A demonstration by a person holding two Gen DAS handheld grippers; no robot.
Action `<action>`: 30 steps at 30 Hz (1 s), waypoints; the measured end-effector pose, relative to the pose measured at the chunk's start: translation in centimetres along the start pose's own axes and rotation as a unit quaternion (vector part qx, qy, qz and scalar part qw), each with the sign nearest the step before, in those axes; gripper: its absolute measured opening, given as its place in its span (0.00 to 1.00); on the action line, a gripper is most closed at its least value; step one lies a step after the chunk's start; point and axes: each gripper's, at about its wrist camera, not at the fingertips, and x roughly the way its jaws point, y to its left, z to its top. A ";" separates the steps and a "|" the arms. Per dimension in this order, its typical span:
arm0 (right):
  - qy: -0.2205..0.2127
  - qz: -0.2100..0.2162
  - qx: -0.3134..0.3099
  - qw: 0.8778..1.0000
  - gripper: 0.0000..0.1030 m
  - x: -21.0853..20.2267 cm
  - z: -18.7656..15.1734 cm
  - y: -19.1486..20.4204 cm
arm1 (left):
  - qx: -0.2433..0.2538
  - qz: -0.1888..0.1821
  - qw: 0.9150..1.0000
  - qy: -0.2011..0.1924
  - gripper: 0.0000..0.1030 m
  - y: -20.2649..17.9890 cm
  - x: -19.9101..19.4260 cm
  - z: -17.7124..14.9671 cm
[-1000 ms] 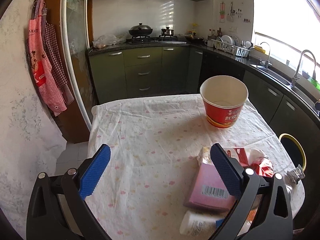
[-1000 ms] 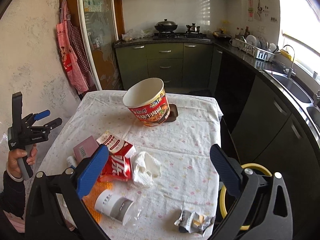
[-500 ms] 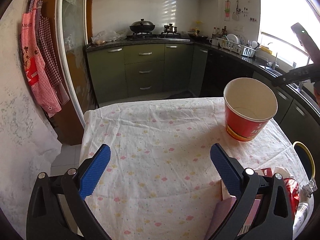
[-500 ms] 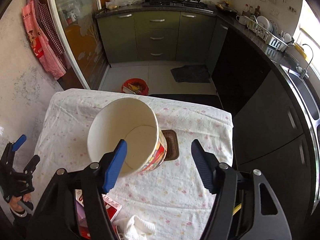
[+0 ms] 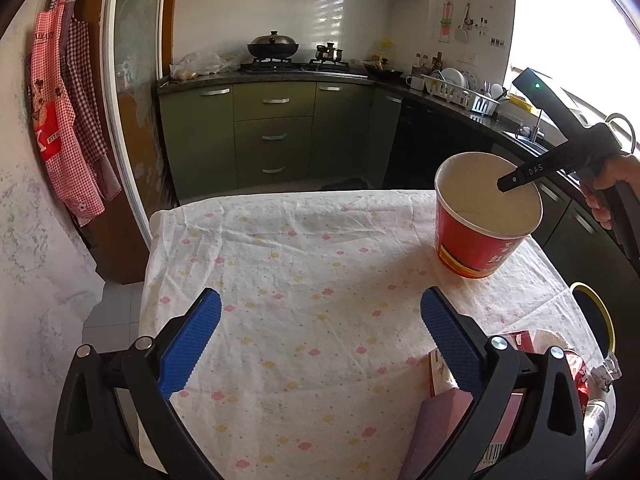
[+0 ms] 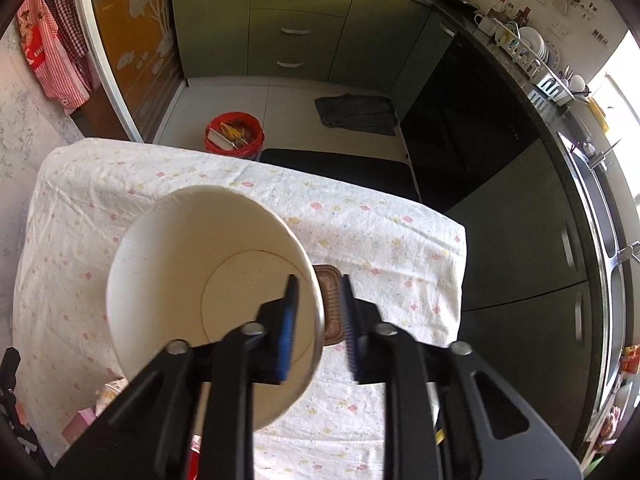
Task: Collect trash
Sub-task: 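Grasp the red-and-white paper noodle cup rim with the right tool, then carry the noodle cup to the yellow-rimmed bin and release it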
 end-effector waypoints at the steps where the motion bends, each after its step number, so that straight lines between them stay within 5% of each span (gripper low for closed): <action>1: 0.001 0.003 0.001 1.000 0.07 0.1 -0.1 0.0 | 0.001 -0.001 1.000 0.000 0.96 -0.1 0.0 0.0; 9: -0.013 0.032 0.022 0.999 0.04 -1.2 -0.6 -0.5 | -0.001 -0.008 1.000 -0.004 0.96 -0.2 -0.5 -0.1; 16: -0.045 0.083 0.067 0.993 0.04 -7.3 -3.8 -4.9 | 0.002 -0.025 1.000 -0.007 0.96 -0.7 -1.4 0.0; 23: -0.067 0.044 0.194 0.978 0.05 -11.9 -13.8 -17.5 | 0.020 -0.039 0.999 -0.019 0.96 -2.2 -3.4 0.2; 30: -0.020 0.003 0.318 0.948 0.07 -7.9 -25.4 -28.1 | 0.035 -0.045 0.998 -0.017 0.96 -4.1 -5.9 0.4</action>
